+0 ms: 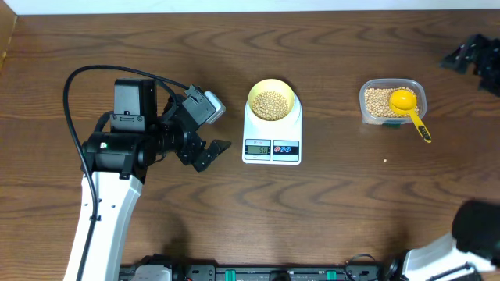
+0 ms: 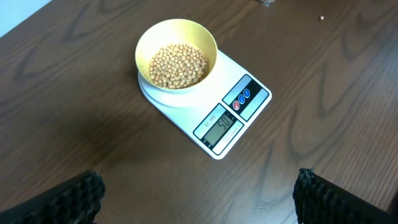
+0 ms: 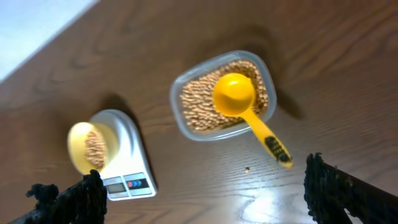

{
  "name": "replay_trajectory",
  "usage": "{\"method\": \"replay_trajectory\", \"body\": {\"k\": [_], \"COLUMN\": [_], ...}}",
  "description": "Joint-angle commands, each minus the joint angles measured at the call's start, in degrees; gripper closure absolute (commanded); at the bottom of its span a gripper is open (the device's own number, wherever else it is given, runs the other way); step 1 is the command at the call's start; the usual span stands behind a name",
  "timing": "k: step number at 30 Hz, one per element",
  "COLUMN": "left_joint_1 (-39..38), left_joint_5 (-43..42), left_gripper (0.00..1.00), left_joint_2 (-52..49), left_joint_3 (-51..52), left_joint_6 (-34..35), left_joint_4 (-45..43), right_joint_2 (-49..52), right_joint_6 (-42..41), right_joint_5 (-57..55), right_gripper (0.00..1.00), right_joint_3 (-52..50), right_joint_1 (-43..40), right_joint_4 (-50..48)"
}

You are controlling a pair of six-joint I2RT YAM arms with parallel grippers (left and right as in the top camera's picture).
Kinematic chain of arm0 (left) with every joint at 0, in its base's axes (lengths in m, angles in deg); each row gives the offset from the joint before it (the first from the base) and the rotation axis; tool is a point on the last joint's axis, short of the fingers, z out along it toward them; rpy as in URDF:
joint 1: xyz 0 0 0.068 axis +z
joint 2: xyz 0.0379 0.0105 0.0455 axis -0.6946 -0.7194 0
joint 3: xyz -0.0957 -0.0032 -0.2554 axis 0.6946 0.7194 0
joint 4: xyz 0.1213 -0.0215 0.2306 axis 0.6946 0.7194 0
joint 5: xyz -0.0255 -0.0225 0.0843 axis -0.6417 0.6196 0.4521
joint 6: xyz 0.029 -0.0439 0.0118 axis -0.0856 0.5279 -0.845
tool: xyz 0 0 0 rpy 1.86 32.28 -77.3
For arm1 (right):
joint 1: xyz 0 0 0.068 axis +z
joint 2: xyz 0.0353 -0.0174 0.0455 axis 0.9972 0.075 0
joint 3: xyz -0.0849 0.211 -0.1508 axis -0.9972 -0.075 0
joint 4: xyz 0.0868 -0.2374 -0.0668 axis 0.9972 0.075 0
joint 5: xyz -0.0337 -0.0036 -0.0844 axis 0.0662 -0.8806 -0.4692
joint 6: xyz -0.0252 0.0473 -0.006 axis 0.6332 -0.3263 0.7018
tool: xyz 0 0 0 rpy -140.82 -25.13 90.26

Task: Scoop item into bowl and weigh 50g on scale

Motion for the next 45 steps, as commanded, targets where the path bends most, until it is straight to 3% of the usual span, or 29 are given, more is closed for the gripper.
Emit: {"method": "replay_trajectory", "body": {"k": [1,9,21,27,38,45], "left_joint_1": [0.2,0.2,0.2,0.2,0.2,0.2], "left_joint_5": [-0.5,-0.5,-0.5,-0.5,-0.5,-0.5], "left_gripper": [0.01,0.01,0.01,0.01,0.01,0.01], "left_joint_2": [0.0,0.0,0.0,0.0,0.0,0.0], "left_joint_3": [-0.9,-0.9,-0.9,-0.8,-0.8,-0.9], "left_joint_6": [0.7,0.7,0.7,0.7,0.7,0.7], "left_joint_4": [0.0,0.0,0.0,0.0,0.0,0.0], "right_joint_2": [-7.8,-19.3,-28.5,-35.1,-58.2,-72.5], "right_joint_6": [-1.4,-2.4,18.9,21.0,22.4,22.4], "right_joint_5": [0.9,3.9,-4.4,-15.3,-15.3,-15.6], "right_gripper": [0.01,0.01,0.01,0.01,0.01,0.01], "right_joint_3": [2.1,2.1,-0.7,-17.2,-61.3,-83.3], "right_joint_1": [0.3,0.3,4.1,13.2,17.6,19.8], "right_joint_4": [0.8,2.9,-5.0,-18.1,-53.8,-69.2]}}
